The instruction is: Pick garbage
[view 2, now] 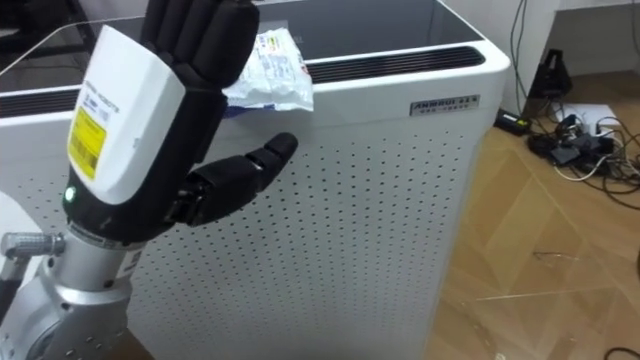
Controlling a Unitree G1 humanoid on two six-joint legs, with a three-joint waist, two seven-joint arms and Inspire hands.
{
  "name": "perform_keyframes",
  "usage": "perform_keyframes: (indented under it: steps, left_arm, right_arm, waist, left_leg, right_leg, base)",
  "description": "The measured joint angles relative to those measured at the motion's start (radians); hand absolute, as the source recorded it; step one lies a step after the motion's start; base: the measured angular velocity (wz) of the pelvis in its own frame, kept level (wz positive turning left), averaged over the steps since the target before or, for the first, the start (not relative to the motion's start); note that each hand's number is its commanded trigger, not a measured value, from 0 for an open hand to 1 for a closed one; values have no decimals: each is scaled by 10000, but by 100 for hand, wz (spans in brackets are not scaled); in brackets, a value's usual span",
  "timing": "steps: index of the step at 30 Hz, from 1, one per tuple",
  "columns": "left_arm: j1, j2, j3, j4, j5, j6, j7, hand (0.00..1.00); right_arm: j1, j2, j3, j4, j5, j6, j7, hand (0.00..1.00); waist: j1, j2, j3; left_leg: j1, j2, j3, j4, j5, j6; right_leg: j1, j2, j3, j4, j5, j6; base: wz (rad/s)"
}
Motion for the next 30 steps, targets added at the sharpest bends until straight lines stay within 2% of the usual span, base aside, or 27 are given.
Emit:
perform_keyframes:
  steps: [15,18,21,30]
  left_arm:
    - [64,28,47,61,3,70,-473,0]
    - [383,25,278,112,-2,56,-579,0]
    - [431,28,340,374,-2,185,-593,0]
    - [431,29,363,1034,9,453,-606,0]
  right_arm:
    - [4,131,6,0,-73,6,209,100]
    - [33,130,4,1,-46,10,221,100]
    - [54,128,3,26,-47,59,259,100]
    - [56,119,-12,29,-71,93,411,100]
  waist:
    - [15,-47,37]
    - [8,-41,46]
    - [19,-70,80]
    - [-29,-79,87]
  left_leg:
    - [50,-13,10,-12,-1,0]
    - [95,1,27,-50,-1,0]
    - [96,0,19,-55,-3,-1]
    - [15,-4,23,-73,-6,2]
  right_leg:
    - [39,4,-42,17,-1,1]
    - [48,8,-21,7,-3,-1]
    - [32,13,-22,6,-4,-3]
    - [-18,19,-29,0,-5,-2]
  base:
    - [0]
    - [-1]
    - [0]
    - [0]
